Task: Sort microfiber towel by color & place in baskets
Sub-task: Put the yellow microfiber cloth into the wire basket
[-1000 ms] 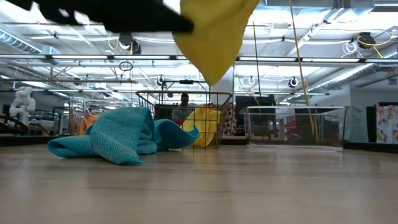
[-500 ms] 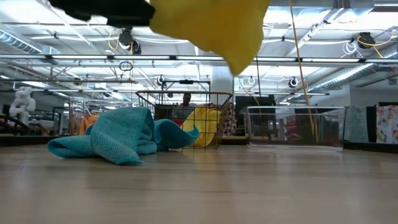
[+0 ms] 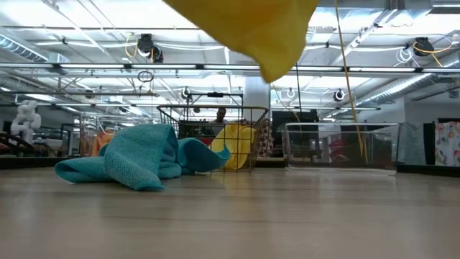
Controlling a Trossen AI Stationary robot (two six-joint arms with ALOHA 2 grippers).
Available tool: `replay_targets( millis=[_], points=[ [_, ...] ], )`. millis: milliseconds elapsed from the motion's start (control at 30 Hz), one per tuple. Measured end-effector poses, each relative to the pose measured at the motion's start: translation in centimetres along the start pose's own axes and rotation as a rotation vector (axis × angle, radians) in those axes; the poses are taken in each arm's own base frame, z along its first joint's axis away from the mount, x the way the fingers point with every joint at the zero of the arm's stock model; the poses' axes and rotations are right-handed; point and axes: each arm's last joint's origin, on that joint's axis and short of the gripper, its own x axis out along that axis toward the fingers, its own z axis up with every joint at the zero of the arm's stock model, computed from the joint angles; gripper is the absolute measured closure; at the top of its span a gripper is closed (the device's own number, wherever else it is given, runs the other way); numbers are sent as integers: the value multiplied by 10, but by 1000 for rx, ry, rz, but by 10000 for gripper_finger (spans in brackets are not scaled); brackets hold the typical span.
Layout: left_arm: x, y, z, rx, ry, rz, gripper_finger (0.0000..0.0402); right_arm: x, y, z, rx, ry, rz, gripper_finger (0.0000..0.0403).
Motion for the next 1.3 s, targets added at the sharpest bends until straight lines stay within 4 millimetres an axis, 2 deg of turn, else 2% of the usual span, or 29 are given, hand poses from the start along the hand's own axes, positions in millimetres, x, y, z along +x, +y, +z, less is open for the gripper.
replay_targets(
  millis=[100,233,300,467,600,700,933,1033,1167,1300],
  points=[
    [-1,-1,-10,72,86,-9,136,0,0,0,21,-3,-11,401],
    [0,1,-14,167,118,7,134,0,-3,0,21,-10,-48,401],
    [0,2,-11,151,95,16,134,0,-4,1,22,-12,-59,401],
    [-11,-5,4,116,-27,-110,134,0,-4,0,48,-14,-71,401],
    [-19,6,25,22,-159,93,134,0,-4,1,62,-23,-92,401],
    [-17,16,31,10,-184,222,134,0,-3,3,83,-26,-55,401],
    [9,49,25,-18,-142,313,134,2,13,7,95,-12,193,401],
    [25,60,18,-38,-136,243,134,3,25,11,64,-35,294,401],
    [45,64,12,-74,-196,33,134,7,39,14,19,-66,385,401],
    [57,63,8,-82,-245,4,134,11,48,14,-14,-74,405,401]
  ],
)
